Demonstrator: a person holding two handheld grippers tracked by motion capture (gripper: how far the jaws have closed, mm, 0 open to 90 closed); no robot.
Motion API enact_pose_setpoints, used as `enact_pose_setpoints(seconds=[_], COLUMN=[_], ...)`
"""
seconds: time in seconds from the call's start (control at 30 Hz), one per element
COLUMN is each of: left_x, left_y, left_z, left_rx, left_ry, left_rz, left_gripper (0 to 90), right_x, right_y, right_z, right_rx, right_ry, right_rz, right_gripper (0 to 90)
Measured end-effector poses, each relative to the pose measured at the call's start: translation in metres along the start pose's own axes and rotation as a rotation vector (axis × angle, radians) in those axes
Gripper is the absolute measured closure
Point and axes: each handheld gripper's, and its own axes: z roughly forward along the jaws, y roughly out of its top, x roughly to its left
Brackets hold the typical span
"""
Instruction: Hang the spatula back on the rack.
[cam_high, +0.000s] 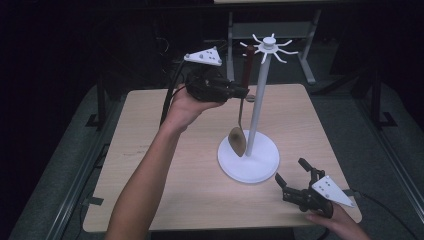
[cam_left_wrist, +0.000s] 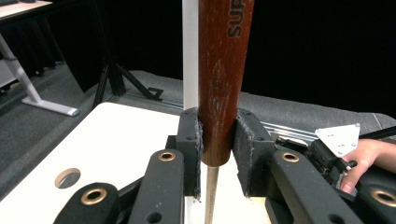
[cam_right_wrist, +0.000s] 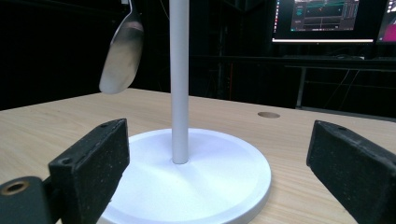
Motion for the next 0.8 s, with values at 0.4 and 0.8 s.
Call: enact_pose_setpoints(seconds=[0.4, 0.8], left_x=[-0.004, -0.006], left_y=[-0.007, -0.025], left_z=[-0.012, -0.033], left_rx=[0.014, 0.036], left_ry=[0.017, 0.061], left_rz=[-0.009, -0.006], left_gripper=[60.7, 48.6], right_x=[0.000, 0.000], right_y=[0.000, 0.000], right_z=[0.000, 0.000], right_rx=[-0.002, -0.002], right_ry=[-0.005, -0.008], right_rz=[-0.001, -0.001], right_gripper=[5.5, 5.5])
